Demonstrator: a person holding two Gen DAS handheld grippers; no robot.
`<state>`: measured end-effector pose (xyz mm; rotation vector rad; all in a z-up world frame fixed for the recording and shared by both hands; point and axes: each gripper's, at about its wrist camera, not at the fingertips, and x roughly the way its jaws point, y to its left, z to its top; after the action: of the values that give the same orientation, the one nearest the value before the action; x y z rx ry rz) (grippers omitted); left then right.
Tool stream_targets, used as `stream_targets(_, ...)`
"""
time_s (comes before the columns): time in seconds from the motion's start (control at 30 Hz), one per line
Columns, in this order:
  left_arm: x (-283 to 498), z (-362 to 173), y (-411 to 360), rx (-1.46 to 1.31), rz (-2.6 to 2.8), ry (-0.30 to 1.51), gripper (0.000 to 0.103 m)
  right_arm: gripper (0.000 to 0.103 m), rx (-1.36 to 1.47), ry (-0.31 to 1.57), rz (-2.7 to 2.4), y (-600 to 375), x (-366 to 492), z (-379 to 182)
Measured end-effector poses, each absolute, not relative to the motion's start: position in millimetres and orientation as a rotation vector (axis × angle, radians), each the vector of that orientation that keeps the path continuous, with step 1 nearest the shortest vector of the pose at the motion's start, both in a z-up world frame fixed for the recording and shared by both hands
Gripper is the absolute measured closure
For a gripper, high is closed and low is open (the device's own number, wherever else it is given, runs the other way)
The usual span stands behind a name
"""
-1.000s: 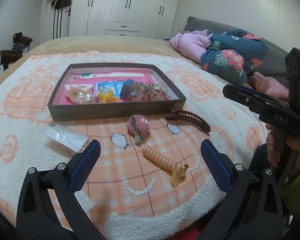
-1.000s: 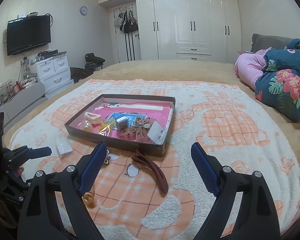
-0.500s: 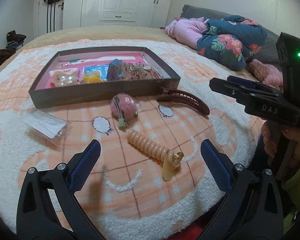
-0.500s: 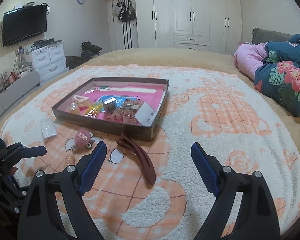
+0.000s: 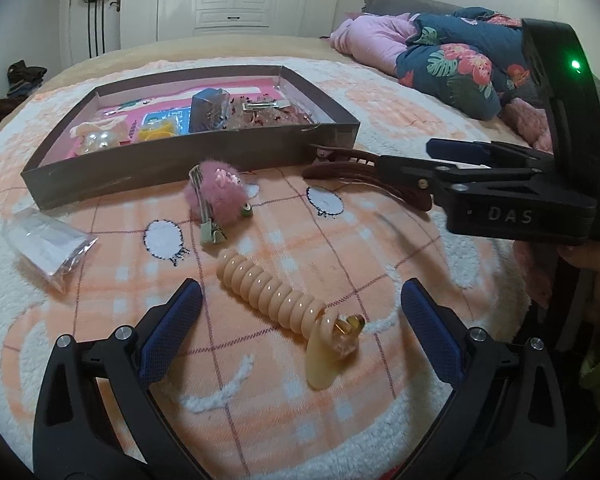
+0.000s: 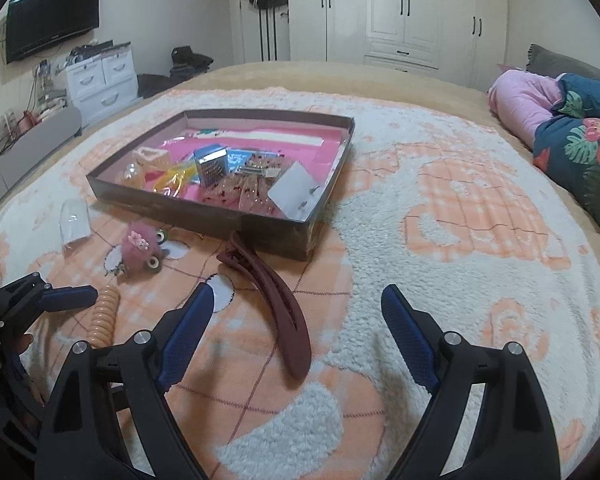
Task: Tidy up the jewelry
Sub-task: 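Grasp the beige spiral hair tie with the left tool while the right tool grasps the dark red banana clip, then carry the spiral hair tie and red banana clip into the box and open both tools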
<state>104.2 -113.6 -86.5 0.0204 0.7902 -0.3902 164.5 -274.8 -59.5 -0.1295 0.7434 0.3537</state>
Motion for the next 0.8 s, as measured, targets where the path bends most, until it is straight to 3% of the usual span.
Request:
stream_targets(0.2, 110, -88, -105, 0.009, -0.380, 0.796, 0.048, 0.040, -0.117, 0.784, 0.365, -268, 178, -71)
stream_targets(0.3, 108, -86, -103, 0.012, -0.393, 0.802, 0.050, 0.056, -0.134, 0.806, 0.356, -264, 181, -77)
stream_targets(0.5, 101, -83, -97, 0.047, -0.427, 0.806, 0.051, 0.076, -0.161, 0.800, 0.351, -261, 177, -81)
stream_targets(0.8, 89, -79, -89, 0.025, -0.454, 0.826, 0.051, 0.090, -0.163, 0.789, 0.349, -253, 161, -81)
